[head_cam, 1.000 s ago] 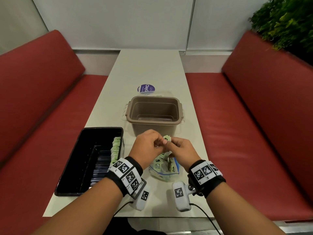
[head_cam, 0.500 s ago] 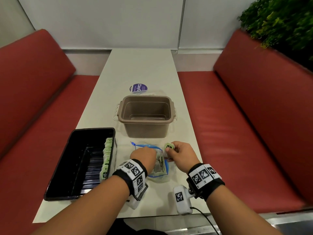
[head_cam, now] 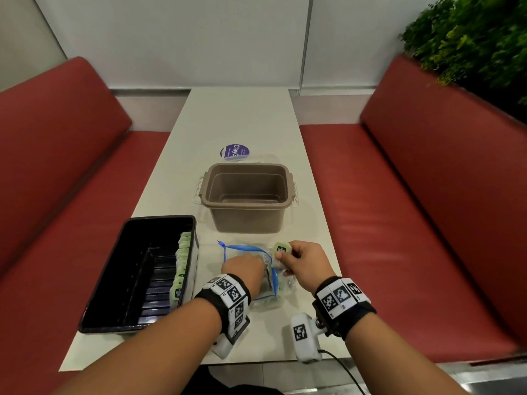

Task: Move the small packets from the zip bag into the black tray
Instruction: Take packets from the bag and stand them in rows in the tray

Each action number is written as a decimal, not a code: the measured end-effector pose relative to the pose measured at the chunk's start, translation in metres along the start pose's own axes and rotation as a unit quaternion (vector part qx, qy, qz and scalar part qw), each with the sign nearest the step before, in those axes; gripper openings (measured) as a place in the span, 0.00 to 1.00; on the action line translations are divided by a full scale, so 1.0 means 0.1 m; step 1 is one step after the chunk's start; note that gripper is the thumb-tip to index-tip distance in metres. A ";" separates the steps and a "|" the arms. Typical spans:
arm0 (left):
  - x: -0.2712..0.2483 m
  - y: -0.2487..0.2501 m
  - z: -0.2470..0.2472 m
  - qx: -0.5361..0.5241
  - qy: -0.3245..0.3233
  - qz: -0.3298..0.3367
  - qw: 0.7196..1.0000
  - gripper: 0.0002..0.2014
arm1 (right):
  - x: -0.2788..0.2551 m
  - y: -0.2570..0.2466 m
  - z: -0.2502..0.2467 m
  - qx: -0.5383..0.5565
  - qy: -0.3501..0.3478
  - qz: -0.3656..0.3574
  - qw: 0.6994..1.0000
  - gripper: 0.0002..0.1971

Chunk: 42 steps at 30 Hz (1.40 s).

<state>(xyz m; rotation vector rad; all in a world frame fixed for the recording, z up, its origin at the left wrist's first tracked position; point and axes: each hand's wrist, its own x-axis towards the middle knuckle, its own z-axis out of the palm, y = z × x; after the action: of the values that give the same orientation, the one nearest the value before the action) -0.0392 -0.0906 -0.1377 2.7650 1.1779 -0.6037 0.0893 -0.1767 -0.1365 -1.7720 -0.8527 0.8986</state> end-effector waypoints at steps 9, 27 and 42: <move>-0.12 -0.15 -0.15 -0.149 0.063 0.041 0.986 0.12 | -0.05 -0.03 0.05 -0.036 -0.010 -0.028 0.999 0.08; -0.68 -0.73 -0.80 -0.457 0.200 0.150 0.854 0.14 | -0.17 -0.51 0.40 0.022 -0.068 -0.159 0.985 0.13; -0.61 -1.75 -0.58 -0.370 0.220 -0.125 0.894 0.06 | 0.26 -0.86 1.21 -0.025 -0.056 -0.143 0.988 0.05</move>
<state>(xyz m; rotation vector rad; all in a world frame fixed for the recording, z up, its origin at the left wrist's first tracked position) -0.1827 0.0039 -0.0466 2.1336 1.4559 0.4327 -0.0156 -0.0760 -0.0967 -1.6006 -1.1764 0.7979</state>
